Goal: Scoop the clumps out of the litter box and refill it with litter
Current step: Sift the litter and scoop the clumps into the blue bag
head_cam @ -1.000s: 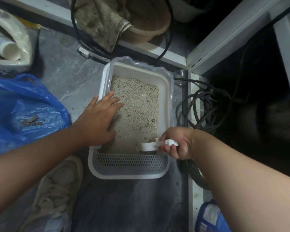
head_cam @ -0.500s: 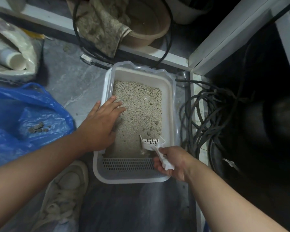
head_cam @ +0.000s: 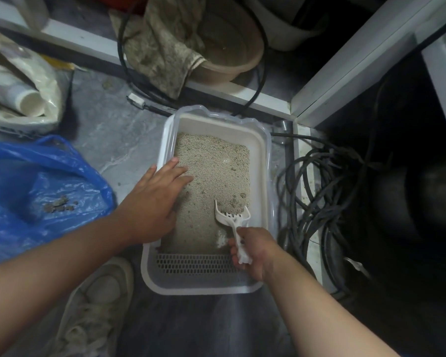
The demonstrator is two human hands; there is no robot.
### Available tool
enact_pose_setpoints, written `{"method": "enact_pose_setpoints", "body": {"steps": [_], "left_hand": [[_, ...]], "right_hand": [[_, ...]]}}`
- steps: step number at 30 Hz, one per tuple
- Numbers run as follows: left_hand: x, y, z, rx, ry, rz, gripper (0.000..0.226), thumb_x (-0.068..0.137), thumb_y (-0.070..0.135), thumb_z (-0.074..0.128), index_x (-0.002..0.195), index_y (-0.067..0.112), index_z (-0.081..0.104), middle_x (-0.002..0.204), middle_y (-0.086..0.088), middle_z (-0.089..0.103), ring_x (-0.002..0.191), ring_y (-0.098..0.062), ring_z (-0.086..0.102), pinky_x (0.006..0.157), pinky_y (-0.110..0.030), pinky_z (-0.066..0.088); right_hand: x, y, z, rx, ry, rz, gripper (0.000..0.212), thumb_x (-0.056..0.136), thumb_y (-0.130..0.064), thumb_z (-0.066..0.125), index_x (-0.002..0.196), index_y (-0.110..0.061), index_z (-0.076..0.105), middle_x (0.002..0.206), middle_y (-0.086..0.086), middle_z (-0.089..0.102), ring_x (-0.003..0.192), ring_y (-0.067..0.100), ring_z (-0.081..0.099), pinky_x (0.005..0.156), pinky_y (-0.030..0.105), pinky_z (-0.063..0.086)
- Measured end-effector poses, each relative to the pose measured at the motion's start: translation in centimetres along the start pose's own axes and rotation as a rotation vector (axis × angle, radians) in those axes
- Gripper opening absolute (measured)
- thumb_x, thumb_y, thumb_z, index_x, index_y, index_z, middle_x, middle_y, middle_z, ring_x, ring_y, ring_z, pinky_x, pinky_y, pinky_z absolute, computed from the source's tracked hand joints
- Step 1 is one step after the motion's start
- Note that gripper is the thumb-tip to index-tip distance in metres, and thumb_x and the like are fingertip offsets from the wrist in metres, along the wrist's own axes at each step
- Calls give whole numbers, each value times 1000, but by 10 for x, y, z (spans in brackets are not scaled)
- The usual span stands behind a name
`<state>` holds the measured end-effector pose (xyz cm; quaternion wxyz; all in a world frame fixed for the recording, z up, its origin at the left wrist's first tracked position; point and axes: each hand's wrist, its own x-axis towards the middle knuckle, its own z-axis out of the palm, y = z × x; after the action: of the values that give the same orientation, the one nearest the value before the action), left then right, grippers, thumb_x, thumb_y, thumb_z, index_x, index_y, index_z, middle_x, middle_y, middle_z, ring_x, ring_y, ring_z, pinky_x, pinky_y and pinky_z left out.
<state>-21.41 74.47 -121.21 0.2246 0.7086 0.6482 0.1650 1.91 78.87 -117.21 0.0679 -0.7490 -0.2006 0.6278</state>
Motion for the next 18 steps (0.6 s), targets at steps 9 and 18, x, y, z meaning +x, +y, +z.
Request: {"method": "enact_pose_setpoints", "body": {"steps": [9,18], "left_hand": [[1,0,3,10,4,-10,86,75,9,65,154,22,32,165,-2,24,157,-17,-2,127,-49,7],[3,3,2,21,-3,1,80,75,10,61,150,21,38,163,-5,29,157,-21,3,126,-53,11]], "right_hand": [[18,-1,15,-66,94,-171,31,106,-21,44,88,-2,60,52,6,55,33,13,44,39,22,30],[55,-8,17,-206,117,-381,37,106,-28,42,89,-1,59,58,8,57,40,19,47,39,24,36]]}}
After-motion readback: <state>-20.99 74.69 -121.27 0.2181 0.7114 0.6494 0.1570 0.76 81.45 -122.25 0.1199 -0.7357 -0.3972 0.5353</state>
